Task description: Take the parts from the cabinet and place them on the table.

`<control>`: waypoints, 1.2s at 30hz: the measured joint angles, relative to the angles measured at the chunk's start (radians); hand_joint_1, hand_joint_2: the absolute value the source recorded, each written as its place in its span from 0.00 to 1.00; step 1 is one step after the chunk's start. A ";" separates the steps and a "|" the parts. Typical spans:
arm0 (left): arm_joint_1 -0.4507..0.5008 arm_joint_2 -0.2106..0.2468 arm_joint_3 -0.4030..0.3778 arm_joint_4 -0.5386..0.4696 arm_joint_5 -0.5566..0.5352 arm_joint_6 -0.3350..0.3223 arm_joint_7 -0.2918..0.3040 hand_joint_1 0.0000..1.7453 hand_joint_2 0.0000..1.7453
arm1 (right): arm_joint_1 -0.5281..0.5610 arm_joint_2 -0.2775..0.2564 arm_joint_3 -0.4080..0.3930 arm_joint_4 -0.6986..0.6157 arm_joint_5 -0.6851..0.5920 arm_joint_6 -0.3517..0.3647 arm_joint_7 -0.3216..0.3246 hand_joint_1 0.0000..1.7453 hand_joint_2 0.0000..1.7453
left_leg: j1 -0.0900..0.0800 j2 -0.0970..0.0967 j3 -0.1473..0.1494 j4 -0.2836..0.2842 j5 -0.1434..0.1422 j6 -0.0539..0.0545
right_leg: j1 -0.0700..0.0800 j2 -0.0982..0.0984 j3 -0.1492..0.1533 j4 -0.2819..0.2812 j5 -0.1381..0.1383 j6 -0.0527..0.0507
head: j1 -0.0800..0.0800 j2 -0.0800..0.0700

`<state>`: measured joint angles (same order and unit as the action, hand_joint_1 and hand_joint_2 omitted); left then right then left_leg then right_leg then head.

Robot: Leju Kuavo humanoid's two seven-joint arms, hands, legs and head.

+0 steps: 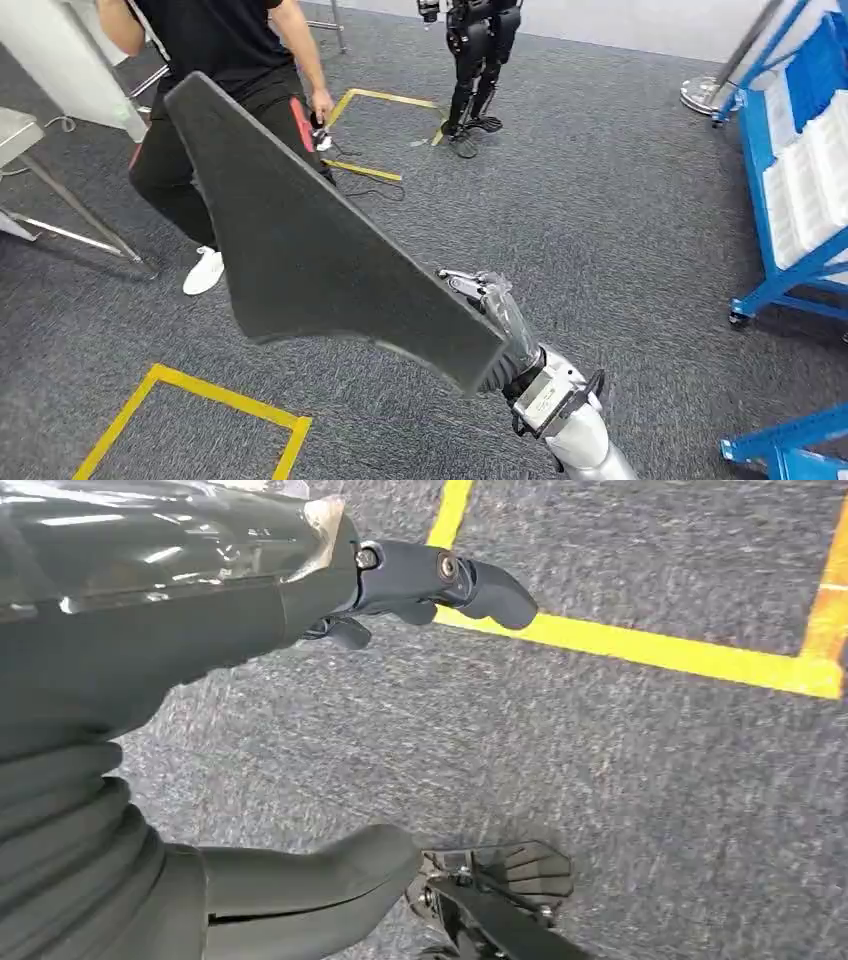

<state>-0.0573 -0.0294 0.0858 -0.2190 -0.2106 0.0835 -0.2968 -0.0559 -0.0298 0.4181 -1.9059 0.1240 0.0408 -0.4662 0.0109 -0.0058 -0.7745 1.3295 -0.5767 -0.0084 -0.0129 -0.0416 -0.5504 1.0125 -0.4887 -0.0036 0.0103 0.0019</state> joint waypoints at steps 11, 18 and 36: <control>0.010 0.000 -0.021 0.009 -0.029 -0.009 0.043 0.00 1.00 | 0.070 -0.001 0.000 -0.026 0.002 -0.042 0.002 1.00 1.00 | -0.008 0.020 0.181 -0.323 0.133 0.050 | 0.013 -0.013 0.007 0.044 -0.049 0.030 | 0.005 0.000; 0.016 0.000 -0.021 0.010 0.013 0.046 -0.023 0.00 1.00 | 0.079 -0.018 0.002 -0.019 -0.027 0.000 0.019 1.00 1.00 | -0.007 -0.068 0.181 -0.320 0.135 0.054 | 0.005 0.043 -0.071 0.160 -0.062 0.053 | 0.007 0.000; 0.000 0.011 -0.009 0.021 -0.017 0.031 0.118 0.00 1.00 | 0.125 -0.031 0.055 0.045 -0.122 -0.122 0.084 1.00 1.00 | -0.013 0.058 0.176 -0.308 0.118 0.020 | 0.019 -0.046 0.003 0.001 -0.007 0.005 | 0.003 0.000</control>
<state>-0.0568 -0.0187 0.0771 -0.1980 -0.2273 0.1148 -0.1789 0.0690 -0.0603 0.4726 -1.8605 0.0019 -0.0816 -0.3826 -0.0017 0.0517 -0.5985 1.0213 -0.4583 0.0114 0.0061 -0.0877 -0.5471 1.0135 -0.4954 0.0011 0.0134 0.0019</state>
